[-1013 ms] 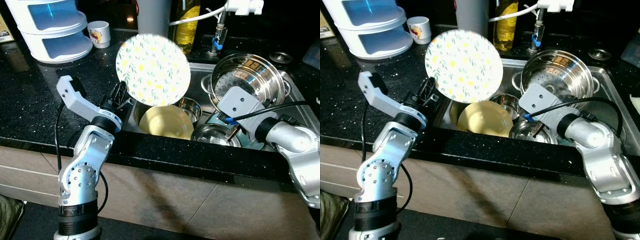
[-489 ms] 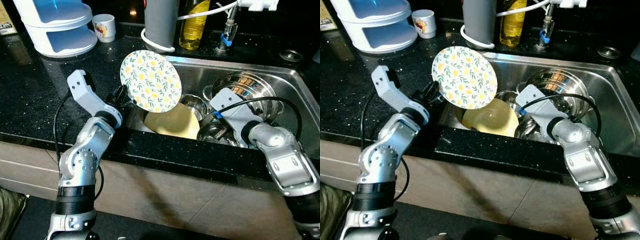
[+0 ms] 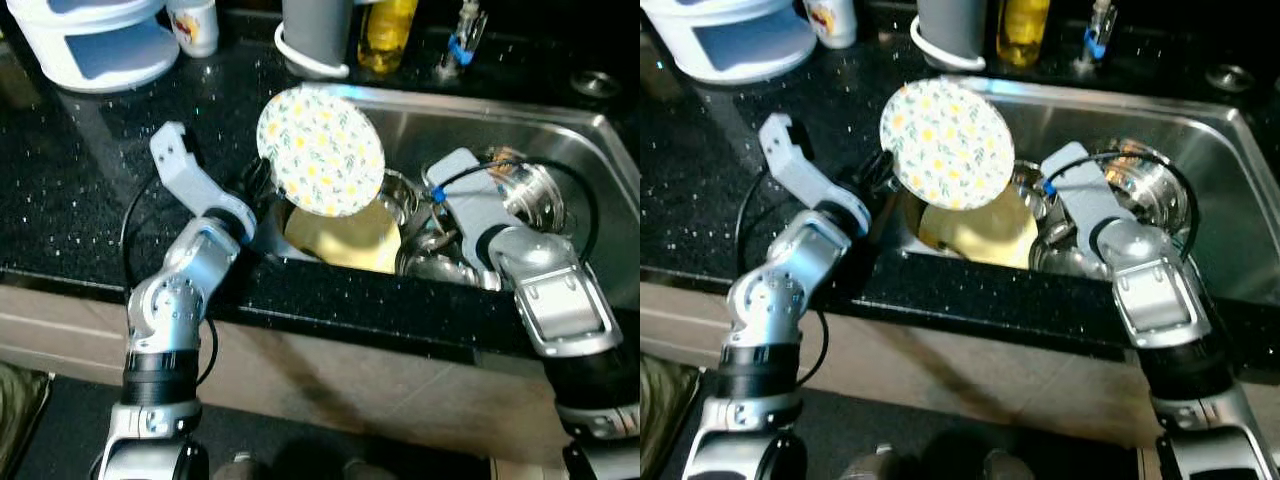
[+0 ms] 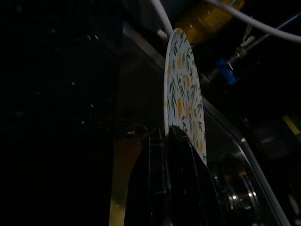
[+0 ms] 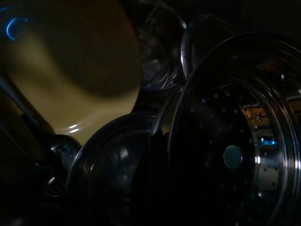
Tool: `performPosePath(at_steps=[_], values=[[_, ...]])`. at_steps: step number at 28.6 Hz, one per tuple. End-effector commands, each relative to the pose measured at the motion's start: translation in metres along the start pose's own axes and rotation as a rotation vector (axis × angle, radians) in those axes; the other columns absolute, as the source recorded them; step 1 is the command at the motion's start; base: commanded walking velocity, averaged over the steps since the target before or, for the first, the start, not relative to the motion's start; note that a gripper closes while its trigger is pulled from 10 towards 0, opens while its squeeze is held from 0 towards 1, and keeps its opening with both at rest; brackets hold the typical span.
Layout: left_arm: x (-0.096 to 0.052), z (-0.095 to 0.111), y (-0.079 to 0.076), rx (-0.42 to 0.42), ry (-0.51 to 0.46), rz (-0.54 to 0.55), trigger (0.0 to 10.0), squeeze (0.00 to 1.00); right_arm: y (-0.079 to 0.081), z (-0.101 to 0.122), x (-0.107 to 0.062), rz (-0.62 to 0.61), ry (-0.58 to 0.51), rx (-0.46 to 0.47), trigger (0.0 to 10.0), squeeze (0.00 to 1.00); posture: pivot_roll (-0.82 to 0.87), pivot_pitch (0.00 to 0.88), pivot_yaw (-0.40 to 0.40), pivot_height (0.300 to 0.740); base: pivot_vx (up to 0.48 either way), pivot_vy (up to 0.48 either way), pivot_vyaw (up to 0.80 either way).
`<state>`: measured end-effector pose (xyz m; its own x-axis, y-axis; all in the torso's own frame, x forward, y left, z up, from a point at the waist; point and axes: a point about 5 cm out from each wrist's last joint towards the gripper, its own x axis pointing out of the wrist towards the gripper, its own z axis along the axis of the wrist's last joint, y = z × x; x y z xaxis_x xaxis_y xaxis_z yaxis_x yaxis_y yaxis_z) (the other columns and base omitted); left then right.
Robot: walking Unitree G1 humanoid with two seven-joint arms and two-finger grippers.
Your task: Kitchen organization
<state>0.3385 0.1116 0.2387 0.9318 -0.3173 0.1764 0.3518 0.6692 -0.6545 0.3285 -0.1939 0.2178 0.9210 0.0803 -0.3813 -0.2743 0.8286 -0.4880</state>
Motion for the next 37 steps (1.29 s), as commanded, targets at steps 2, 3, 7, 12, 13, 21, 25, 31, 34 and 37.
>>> performPosePath(at_steps=[2,3,7,12,13,21,25,31,34,37], values=[[0.001,0.0,-0.001,-0.007,0.019,-0.018,10.0,0.0,-0.004,0.006,-0.002,-0.023,-0.01,0.009,10.0,0.0,-0.05,0.225,-0.04,0.74,0.0,0.0,0.0],[0.003,0.001,-0.002,-0.005,0.025,-0.025,10.0,0.0,-0.003,0.008,-0.001,-0.02,-0.009,0.011,10.0,0.0,-0.05,0.231,-0.041,0.74,0.0,0.0,0.0],[0.013,0.001,-0.006,0.01,0.085,-0.06,10.0,0.0,0.001,0.012,-0.001,-0.005,0.0,0.023,10.0,0.0,-0.06,0.255,-0.037,0.74,0.0,0.0,0.0],[0.022,-0.007,-0.01,0.04,0.184,-0.09,10.0,0.0,-0.001,0.012,-0.003,-0.018,0.019,0.036,10.0,0.0,-0.08,0.262,-0.029,0.74,0.0,0.0,0.0],[0.024,-0.009,-0.011,0.063,0.208,-0.096,10.0,0.0,-0.003,0.011,-0.004,-0.026,0.026,0.04,10.0,0.0,-0.08,0.263,-0.028,0.74,0.0,0.0,0.0],[0.03,-0.009,-0.015,0.145,0.244,-0.107,10.0,1.0,-0.006,0.01,-0.006,-0.041,0.041,0.052,10.0,0.0,-0.08,0.264,-0.02,0.74,0.0,0.0,0.0],[0.031,-0.006,-0.012,0.206,0.233,-0.073,10.0,1.0,-0.007,0.01,-0.006,-0.05,0.041,0.053,10.0,0.0,-0.08,0.254,-0.015,0.74,0.0,0.0,0.0],[0.03,0.01,-0.013,0.391,0.147,-0.022,10.0,0.0,-0.006,0.012,-0.002,-0.043,0.032,0.057,10.0,0.33,-0.07,0.234,-0.019,0.74,0.0,0.0,0.0],[0.028,0.014,-0.016,0.398,0.107,-0.025,10.0,0.0,-0.005,0.012,-0.001,-0.033,0.025,0.07,10.0,1.0,-0.06,0.229,-0.019,0.74,0.0,0.0,0.0],[0.025,0.017,-0.02,0.39,0.074,-0.041,10.0,0.0,-0.004,0.014,0.0,-0.024,0.016,0.086,10.0,1.0,-0.05,0.216,-0.017,0.74,0.0,0.0,0.0]])
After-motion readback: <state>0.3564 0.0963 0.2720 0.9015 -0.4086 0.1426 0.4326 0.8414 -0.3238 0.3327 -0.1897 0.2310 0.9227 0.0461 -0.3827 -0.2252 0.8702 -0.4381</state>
